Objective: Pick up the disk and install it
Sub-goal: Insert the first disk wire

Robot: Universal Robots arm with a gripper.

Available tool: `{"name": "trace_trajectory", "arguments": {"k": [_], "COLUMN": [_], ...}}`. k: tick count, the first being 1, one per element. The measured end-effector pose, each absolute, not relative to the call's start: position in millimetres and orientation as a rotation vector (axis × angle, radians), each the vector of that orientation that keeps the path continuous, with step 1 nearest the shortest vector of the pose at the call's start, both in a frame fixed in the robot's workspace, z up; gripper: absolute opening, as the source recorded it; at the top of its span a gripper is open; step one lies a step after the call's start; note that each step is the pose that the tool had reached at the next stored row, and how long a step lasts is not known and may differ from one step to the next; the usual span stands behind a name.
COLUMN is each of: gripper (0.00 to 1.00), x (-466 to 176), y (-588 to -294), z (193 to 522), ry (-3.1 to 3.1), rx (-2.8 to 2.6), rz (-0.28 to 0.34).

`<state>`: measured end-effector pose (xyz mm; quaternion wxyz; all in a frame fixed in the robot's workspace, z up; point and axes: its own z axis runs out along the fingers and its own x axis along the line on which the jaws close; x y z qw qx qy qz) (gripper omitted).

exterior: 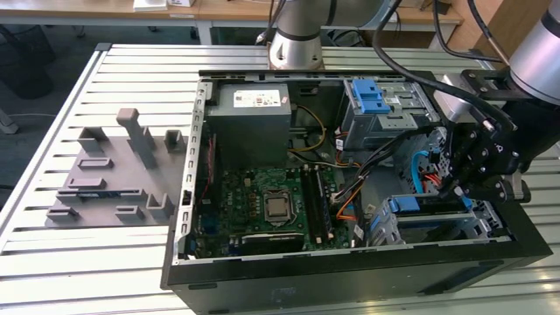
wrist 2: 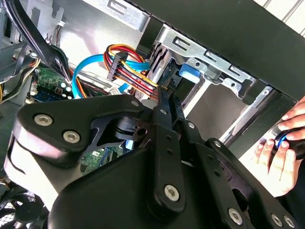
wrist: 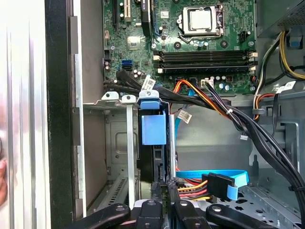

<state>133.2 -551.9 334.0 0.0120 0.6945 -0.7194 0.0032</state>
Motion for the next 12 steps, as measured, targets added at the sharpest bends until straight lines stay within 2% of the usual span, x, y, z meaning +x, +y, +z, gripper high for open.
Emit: {"name": "trace_trajectory", "arguments": {"k": [12], "gripper": [0.16], "x": [135.1], "y": [-552.1], "z": [332.8], "ry": [-2.242], "rx": [2.164], "rz": [0.007]}}
